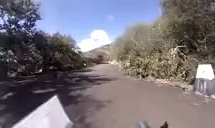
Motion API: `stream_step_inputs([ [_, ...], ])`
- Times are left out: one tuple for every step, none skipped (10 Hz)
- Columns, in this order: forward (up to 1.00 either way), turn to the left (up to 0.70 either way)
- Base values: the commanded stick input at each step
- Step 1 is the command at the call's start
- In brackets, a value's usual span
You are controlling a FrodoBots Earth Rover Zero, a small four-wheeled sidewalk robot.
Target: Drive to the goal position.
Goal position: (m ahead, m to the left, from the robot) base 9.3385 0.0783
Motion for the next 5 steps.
stream_step_inputs([
  [0.5, 0.0],
  [0.5, 0.0],
  [0.5, 0.0],
  [0.5, 0.0],
  [0.5, 0.0],
])
